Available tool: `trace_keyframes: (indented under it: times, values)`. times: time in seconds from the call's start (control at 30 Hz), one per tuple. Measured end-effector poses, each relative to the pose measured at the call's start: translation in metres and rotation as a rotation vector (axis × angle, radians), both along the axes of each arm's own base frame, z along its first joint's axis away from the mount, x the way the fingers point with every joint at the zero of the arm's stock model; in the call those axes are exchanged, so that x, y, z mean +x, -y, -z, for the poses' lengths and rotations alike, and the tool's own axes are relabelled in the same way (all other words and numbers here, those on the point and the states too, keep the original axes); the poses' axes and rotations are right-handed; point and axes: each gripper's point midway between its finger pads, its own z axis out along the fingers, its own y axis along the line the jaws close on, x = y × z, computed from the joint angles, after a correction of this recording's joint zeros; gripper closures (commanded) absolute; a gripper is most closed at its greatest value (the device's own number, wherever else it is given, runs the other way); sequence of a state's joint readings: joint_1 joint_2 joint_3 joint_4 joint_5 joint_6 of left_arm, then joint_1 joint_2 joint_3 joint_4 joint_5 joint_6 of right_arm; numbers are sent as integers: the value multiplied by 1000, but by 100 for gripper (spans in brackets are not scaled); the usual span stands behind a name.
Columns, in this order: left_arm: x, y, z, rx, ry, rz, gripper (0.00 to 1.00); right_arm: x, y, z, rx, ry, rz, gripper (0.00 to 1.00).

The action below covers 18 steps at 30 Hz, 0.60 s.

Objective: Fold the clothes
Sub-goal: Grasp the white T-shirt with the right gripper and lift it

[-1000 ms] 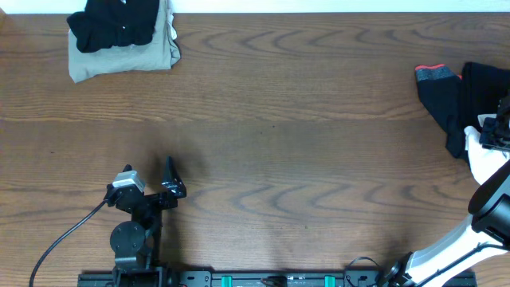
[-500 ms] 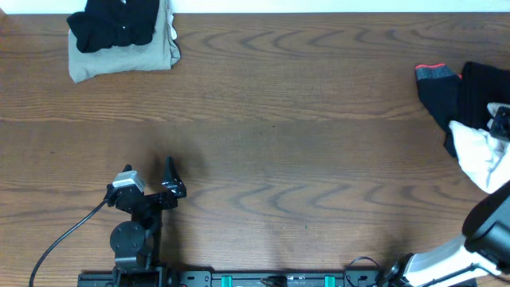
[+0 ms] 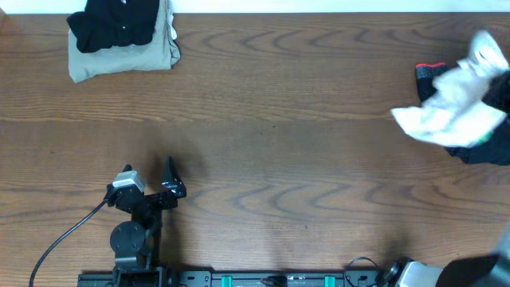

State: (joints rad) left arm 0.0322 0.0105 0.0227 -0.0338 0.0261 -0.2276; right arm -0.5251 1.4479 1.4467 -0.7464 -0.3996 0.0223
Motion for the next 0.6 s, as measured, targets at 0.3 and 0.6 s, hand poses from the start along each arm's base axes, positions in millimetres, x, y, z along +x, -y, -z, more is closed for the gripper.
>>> trace_keyframes:
  times: [0.3,0.6]
  values:
    - [0,0,0,0,0,0,2,-17,-155,-84,241,256,-511,99]
    - [0,0,0,0,0,0,2,-50,-228,-113,461,297,-831,99]
